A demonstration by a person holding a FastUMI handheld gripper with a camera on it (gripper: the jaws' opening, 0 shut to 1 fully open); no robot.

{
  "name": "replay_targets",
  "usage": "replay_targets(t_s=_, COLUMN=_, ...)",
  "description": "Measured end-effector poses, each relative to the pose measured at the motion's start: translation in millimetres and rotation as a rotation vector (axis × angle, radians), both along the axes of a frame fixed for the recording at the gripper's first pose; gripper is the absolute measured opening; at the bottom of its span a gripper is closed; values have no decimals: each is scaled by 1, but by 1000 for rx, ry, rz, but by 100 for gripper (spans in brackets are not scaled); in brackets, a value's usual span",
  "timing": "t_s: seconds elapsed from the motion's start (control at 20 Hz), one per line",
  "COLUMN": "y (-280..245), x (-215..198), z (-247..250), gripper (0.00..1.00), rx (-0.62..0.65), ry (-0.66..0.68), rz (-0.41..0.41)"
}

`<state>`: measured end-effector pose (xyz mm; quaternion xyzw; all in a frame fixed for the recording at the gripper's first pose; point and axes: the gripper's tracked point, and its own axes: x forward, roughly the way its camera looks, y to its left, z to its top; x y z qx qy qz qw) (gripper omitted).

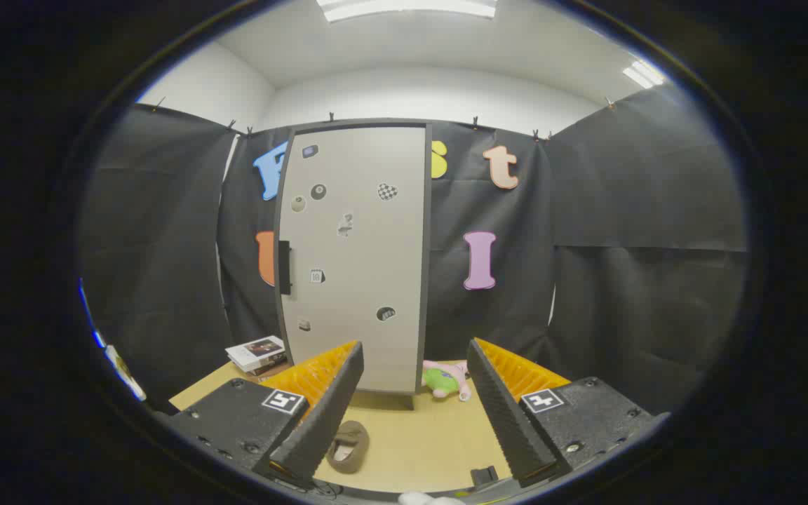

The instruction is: Open the shoe cabinet door, grab the shoes and put them into the shoe cabinet, then close the shoe cabinet door.

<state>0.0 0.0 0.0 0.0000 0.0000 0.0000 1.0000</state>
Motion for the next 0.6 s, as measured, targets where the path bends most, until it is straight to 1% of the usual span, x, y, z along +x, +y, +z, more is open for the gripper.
replay_targets(t_s=0.6, y=3, x=-3, z=-7, gripper=97, rx=0, ry=14, rz=-17)
